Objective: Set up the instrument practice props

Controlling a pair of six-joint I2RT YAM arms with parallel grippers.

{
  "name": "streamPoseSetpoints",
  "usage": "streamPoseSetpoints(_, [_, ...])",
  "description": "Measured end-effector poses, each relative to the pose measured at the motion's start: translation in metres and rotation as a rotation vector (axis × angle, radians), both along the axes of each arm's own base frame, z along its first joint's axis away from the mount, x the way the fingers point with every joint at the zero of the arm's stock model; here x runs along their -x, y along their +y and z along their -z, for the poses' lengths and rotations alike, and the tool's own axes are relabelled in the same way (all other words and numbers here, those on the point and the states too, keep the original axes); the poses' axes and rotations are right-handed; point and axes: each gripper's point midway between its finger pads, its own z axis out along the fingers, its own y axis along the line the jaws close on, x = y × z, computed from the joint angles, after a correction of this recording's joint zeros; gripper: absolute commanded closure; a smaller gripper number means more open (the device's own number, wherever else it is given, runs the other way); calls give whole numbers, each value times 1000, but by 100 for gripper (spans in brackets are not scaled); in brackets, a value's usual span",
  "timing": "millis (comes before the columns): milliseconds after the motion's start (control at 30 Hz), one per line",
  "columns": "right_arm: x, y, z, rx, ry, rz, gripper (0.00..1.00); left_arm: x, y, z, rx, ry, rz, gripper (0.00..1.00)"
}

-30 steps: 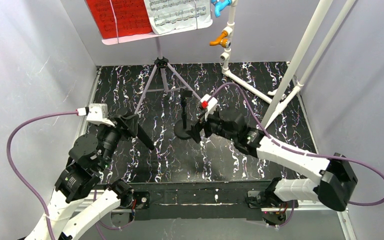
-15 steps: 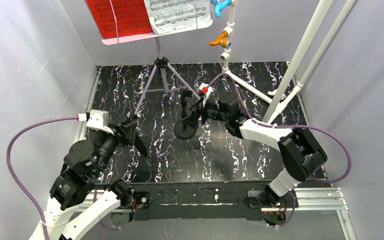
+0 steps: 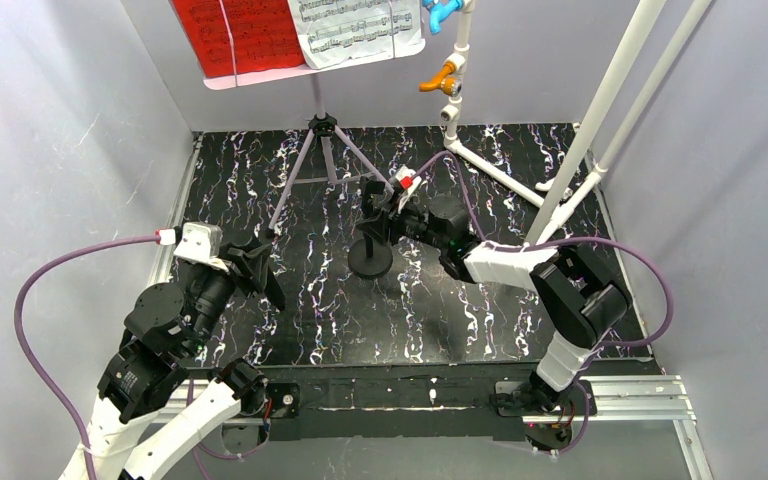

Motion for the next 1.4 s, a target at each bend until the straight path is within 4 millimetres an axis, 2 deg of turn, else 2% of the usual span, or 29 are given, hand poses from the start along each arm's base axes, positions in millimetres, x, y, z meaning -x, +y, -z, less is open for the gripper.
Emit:
streamPoseSetpoints(100, [5, 7, -1, -15, -3, 27, 65, 0, 0, 0, -3, -2, 1, 100])
streamPoseSetpoints(300, [12, 20, 1, -1, -42, 185, 88, -1, 0, 0, -4, 0, 0, 100])
streamPoseSetpoints(400, [30, 29, -1, 8, -38, 307, 98, -2, -1, 1, -6, 6, 0, 100])
streamPoseSetpoints(500, [42, 29, 2, 0, 12, 441, 99, -2, -2, 1, -1, 10, 0, 100])
streamPoseSetpoints(600, [37, 16, 1, -7, 52, 611, 99, -3, -3, 1, 9, 11, 0, 100])
streamPoseSetpoints(633, [34, 12, 1, -2, 61, 665, 97, -3, -3, 1, 13, 13, 0, 100])
streamPoseSetpoints(767, [27, 3, 1, 21, 84, 813, 81, -3, -4, 2, 19, 19, -1, 100])
streamPoseSetpoints(967, [36, 3, 3, 76, 50, 867, 80, -3, -4, 2, 28, 23, -2, 100])
streamPoseSetpoints(1033, [39, 6, 5, 111, 22, 879, 74, -3, -5, 2, 33, 24, -2, 100])
streamPoseSetpoints(1200, [46, 13, 9, 176, -30, 869, 52, -3, -5, 2, 39, 27, -2, 100])
streamPoseSetpoints(1400, [50, 16, 16, 271, -67, 803, 12, -3, -5, 0, 44, 27, -3, 100])
